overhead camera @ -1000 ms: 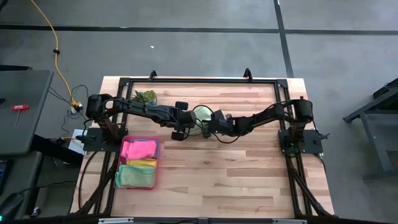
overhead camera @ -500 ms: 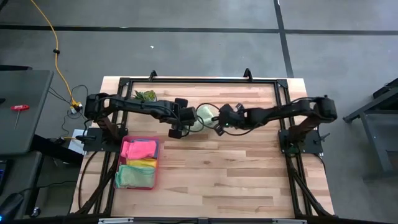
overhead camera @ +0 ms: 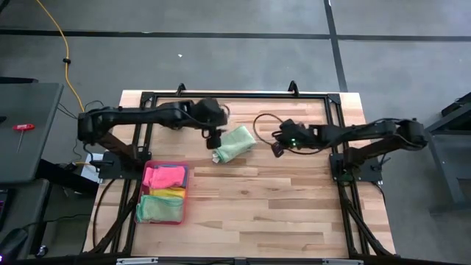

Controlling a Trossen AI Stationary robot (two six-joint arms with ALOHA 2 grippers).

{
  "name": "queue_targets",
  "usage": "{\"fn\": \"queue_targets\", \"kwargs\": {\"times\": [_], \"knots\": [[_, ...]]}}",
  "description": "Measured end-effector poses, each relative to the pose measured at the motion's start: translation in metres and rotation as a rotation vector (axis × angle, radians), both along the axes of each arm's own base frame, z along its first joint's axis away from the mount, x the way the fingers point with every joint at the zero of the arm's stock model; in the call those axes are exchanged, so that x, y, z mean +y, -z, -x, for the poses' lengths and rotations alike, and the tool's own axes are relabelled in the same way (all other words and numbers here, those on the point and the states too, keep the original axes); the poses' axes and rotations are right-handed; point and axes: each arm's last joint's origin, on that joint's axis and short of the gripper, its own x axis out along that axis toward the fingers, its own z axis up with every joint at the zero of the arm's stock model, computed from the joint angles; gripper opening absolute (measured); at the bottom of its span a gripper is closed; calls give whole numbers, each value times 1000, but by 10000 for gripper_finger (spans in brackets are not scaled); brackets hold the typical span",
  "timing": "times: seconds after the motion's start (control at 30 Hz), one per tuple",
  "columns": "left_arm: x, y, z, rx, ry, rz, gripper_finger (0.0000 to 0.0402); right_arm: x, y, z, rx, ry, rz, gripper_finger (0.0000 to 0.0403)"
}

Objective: Fold microfiber towels
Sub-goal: Fold the green microfiber towel

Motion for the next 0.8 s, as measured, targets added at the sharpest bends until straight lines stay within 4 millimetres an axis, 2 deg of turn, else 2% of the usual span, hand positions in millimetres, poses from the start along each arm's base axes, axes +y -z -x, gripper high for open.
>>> {"fn": "queue_targets", "kwargs": {"times": [0.07,0.17,0.3,0.43,0.57,0.7,0.8], "knots": [[5,1,1,-137,-11,3,127,0,10,3,-151,-21,-80,0],[10,15,4,-259,-38,35,82,-2,21,4,-324,-30,-158,0],[11,46,2,-337,-96,119,11,-13,31,-2,-390,11,-162,0],[3,83,-8,-345,-131,231,10,-27,35,-23,-370,-25,-162,0],[-6,113,-19,-272,-159,290,3,-40,46,-45,-319,-96,-207,0],[-16,135,-26,-208,-175,317,1,-49,56,-67,-288,-141,-219,0],[-23,148,-26,-141,-192,315,2,-54,67,-76,-256,-141,-242,0]]}}
